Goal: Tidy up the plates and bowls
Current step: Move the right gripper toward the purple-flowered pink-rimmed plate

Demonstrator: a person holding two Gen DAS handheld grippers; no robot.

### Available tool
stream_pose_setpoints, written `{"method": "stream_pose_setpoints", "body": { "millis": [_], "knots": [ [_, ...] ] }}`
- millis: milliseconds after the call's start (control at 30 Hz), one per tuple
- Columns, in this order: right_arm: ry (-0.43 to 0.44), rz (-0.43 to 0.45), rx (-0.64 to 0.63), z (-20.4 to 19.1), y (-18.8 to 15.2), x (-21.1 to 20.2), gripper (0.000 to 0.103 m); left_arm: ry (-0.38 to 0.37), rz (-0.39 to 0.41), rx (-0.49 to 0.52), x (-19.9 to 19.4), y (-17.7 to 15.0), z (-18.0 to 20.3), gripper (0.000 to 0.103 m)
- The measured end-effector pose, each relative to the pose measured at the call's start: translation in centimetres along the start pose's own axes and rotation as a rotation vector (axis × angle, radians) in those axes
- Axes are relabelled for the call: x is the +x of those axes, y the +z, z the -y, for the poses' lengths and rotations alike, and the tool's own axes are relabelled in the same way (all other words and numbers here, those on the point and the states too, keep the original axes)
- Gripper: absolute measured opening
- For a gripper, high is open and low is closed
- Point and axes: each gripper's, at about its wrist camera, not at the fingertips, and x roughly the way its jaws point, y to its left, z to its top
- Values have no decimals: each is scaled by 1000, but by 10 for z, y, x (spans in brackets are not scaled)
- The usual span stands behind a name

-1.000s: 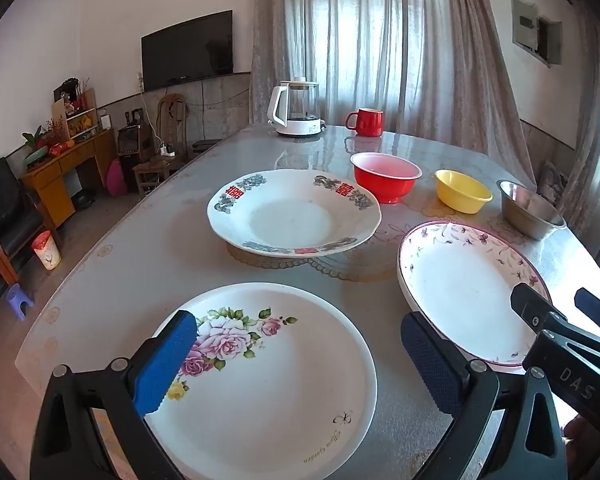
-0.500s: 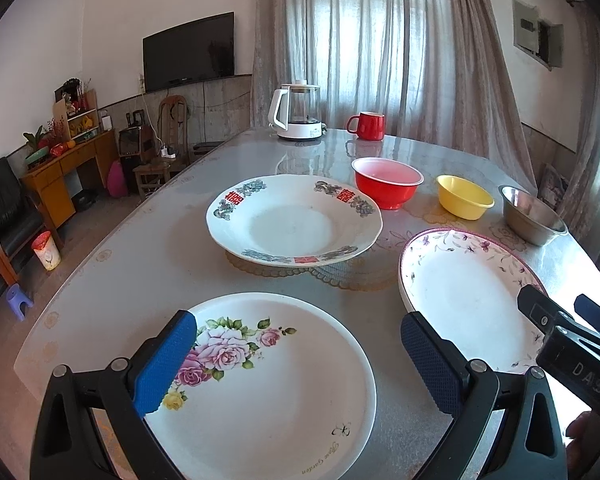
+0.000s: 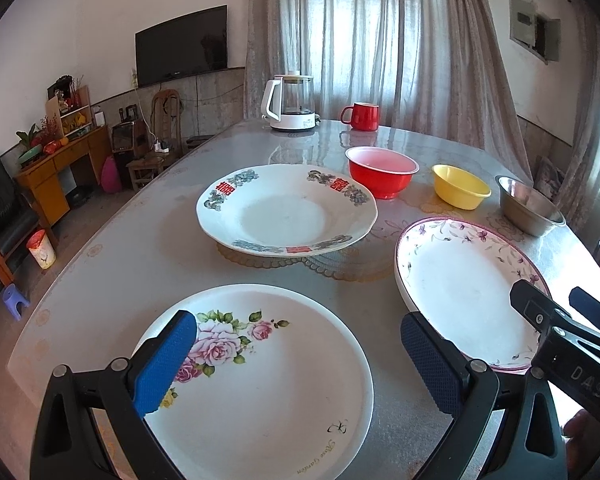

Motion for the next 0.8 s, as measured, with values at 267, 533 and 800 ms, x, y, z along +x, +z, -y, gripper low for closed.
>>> {"method": "stream_pose_setpoints", "body": {
  "millis": [267, 533, 800],
  "knots": [
    [-1, 6, 13, 4, 1, -4, 98, -4, 5, 4, -3, 1, 1, 103],
    [-1, 12, 18, 6, 2, -6, 98, -10, 15, 9, -7, 2, 3, 103],
    [-3, 14, 22, 9, 1, -9, 98, -21, 30, 21, -13, 3, 6, 103]
  ]
}}
